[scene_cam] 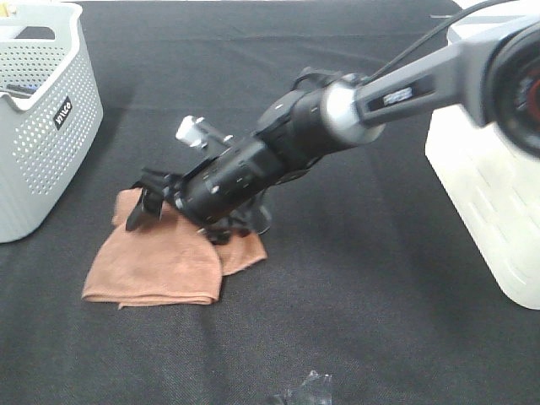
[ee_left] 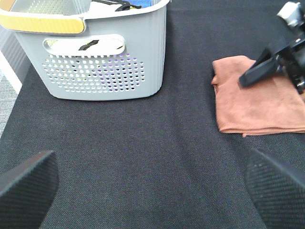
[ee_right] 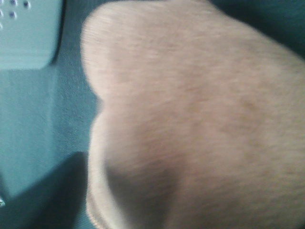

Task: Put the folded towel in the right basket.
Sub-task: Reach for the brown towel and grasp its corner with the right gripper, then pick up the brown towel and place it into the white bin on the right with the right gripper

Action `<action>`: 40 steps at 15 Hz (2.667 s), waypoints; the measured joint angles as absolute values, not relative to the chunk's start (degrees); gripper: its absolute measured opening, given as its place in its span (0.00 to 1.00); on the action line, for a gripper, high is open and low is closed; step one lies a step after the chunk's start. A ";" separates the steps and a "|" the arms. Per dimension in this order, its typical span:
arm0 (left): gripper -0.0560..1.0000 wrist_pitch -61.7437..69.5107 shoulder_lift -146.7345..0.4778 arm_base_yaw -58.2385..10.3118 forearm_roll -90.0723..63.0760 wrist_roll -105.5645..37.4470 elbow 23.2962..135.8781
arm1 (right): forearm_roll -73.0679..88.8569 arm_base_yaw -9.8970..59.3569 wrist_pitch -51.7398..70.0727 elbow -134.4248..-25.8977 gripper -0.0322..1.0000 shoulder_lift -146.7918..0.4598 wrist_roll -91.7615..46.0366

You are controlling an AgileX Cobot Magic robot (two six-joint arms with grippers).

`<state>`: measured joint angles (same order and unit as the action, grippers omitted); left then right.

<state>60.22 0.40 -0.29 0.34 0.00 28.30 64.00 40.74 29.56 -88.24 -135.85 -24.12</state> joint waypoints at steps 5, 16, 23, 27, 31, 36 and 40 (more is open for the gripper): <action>0.99 60.22 0.40 -0.29 0.34 0.00 28.30 | 61.88 41.14 34.09 -90.87 0.20 -137.97 -23.72; 0.99 60.22 0.40 -0.29 0.34 0.00 28.30 | 22.40 33.92 68.87 -123.01 0.20 -125.88 -6.47; 0.99 60.22 0.40 -0.29 0.34 0.00 28.30 | 6.13 16.44 69.84 -123.24 0.20 -104.79 -2.01; 0.99 60.22 0.40 -0.29 0.34 0.00 28.30 | 2.52 -1.09 69.90 -116.02 0.20 -96.20 -2.86; 0.99 60.22 0.40 -0.29 0.34 0.00 28.30 | -0.86 -10.20 69.96 -102.62 0.20 -97.23 -3.95; 0.99 60.22 0.40 -0.29 0.34 0.00 28.30 | -3.44 -10.20 69.90 -99.75 0.20 -99.29 -3.95; 0.99 60.22 0.40 -0.29 0.34 0.00 28.30 | -4.58 -10.20 69.90 -99.75 0.37 -99.87 -3.95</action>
<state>60.22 0.40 -0.29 0.34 0.00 28.30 -4.58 -10.20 69.90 -99.75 -99.87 -3.95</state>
